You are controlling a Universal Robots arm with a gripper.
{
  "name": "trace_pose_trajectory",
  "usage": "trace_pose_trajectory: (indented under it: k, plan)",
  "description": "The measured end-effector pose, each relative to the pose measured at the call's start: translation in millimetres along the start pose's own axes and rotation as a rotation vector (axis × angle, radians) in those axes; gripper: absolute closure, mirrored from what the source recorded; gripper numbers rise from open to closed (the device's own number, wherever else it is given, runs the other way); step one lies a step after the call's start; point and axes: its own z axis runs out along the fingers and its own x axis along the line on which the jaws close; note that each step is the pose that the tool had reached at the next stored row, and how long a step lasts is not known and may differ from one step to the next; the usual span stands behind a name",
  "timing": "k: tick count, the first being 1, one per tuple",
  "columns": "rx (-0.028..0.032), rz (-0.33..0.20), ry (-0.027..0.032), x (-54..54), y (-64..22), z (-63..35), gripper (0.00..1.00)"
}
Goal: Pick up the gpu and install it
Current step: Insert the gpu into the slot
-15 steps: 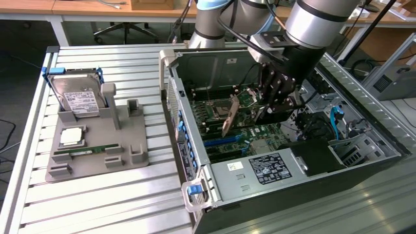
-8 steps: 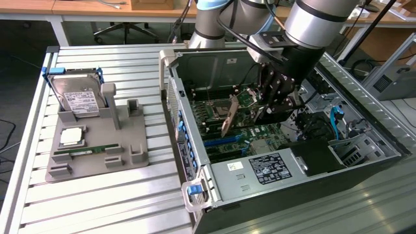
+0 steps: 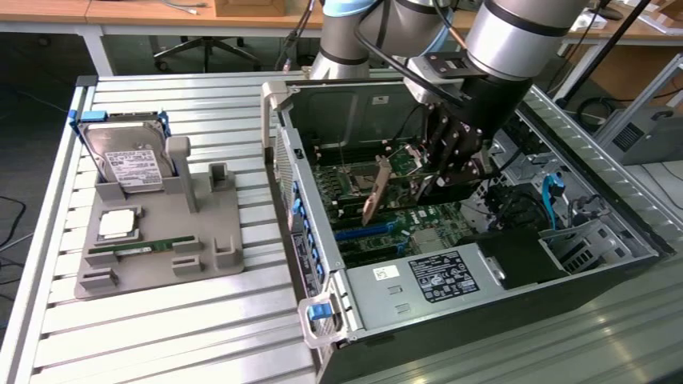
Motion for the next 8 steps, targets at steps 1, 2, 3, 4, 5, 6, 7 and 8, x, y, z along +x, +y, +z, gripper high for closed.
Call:
trace_pose_trajectory:
  k: [1,2,3,4,5,6,7,8]
  plan:
    - [0.0,0.0,0.0,0.0,0.2,0.0,0.73]
    - [0.0,0.0,0.0,0.0,0.4,0.0,0.73]
    - [0.0,0.0,0.0,0.1,0.7,0.1,0.73]
    - [0.0,0.0,0.0,0.1,1.0,0.1,0.73]
    - [0.0,0.0,0.0,0.1,1.2,0.1,0.73]
    - [0.0,0.0,0.0001,0.2,1.3,0.1,0.73]
    - [0.0,0.0,0.0,0.2,1.6,0.2,0.73]
    - [0.0,0.0,0.0,0.2,1.9,0.3,0.73]
